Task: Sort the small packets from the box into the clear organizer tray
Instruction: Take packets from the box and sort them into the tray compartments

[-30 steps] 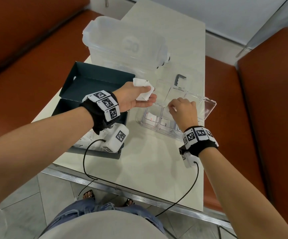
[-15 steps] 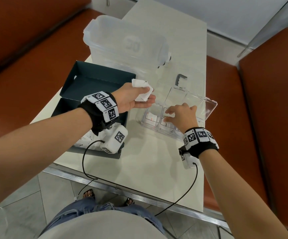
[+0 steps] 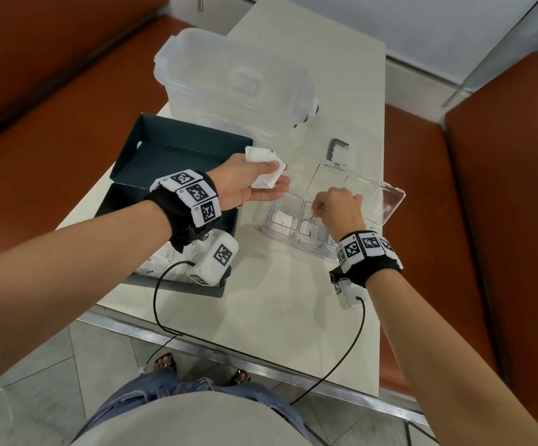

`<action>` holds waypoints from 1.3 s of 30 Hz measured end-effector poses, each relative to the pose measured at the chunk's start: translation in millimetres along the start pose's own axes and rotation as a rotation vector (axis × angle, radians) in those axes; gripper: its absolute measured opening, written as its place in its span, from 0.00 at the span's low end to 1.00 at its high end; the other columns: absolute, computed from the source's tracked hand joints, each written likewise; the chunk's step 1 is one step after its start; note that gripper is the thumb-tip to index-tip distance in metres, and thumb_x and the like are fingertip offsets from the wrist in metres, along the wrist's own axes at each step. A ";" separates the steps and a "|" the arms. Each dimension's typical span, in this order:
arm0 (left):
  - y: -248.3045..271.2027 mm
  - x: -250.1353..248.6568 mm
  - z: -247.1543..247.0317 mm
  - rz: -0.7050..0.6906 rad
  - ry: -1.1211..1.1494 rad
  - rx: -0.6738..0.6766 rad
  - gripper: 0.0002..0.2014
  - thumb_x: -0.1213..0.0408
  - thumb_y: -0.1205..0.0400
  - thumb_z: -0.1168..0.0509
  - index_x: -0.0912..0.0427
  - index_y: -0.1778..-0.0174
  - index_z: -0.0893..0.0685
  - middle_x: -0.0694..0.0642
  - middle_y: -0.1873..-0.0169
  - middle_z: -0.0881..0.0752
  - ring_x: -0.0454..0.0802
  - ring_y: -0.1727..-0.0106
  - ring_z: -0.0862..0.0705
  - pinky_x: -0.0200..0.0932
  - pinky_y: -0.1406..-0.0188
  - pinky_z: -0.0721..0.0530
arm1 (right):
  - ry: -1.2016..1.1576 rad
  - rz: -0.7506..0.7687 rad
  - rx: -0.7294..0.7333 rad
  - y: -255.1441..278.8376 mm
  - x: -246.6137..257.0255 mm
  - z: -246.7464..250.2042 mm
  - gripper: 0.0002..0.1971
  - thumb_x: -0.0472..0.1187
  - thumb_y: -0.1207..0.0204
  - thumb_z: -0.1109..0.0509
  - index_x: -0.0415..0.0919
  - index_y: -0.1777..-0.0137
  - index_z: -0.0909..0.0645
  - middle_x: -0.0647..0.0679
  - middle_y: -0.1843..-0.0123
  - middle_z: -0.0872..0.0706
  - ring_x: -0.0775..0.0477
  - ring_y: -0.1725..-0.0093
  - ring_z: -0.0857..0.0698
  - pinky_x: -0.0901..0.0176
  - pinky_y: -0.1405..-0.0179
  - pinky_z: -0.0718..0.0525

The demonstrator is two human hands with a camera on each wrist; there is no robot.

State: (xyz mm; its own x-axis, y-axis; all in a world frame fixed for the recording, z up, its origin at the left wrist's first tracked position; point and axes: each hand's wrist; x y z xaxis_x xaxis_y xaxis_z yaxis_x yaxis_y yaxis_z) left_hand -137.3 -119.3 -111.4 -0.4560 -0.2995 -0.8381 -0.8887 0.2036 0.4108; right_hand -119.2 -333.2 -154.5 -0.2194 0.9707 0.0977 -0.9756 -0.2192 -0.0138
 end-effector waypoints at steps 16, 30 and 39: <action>2.5 -0.5 -3.4 0.069 0.049 0.018 0.15 0.64 0.13 0.37 0.70 0.35 0.20 0.67 0.50 0.11 0.56 0.54 0.09 0.45 0.57 0.09 | 0.013 -0.021 -0.025 6.8 -0.4 4.0 0.08 0.37 0.21 0.31 0.39 0.44 0.22 0.43 0.49 0.17 0.39 0.47 0.21 0.50 0.47 0.34; 8.4 -7.5 -16.9 0.181 0.229 0.182 0.17 0.74 0.16 0.50 0.71 0.33 0.26 0.72 0.44 0.13 0.67 0.43 0.12 0.54 0.45 0.12 | -0.876 -0.183 -0.116 1.3 36.4 50.0 0.11 0.42 0.27 0.23 0.38 0.49 0.16 0.45 0.56 0.12 0.49 0.58 0.13 0.59 0.58 0.16; 13.3 -6.5 -13.6 0.067 0.038 0.130 0.15 0.79 0.14 0.43 0.75 0.32 0.24 0.73 0.38 0.16 0.62 0.40 0.13 0.48 0.48 0.11 | -1.233 -0.261 -0.071 0.3 12.4 73.4 0.03 0.33 0.22 0.29 0.40 0.53 0.15 0.47 0.65 0.15 0.53 0.68 0.17 0.61 0.63 0.16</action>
State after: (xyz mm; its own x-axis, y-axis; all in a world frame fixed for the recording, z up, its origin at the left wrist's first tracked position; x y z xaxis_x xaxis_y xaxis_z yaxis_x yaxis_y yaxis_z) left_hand -146.8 -127.3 -95.6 -0.5176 -0.3155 -0.7954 -0.8438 0.3422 0.4134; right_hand -121.6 -328.5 -80.2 0.0954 0.2394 0.9662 -0.9953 0.0082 0.0962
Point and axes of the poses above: each hand's wrist, its own y-axis away from the middle knuckle, its own z-axis out of the back of the hand, x = y × z
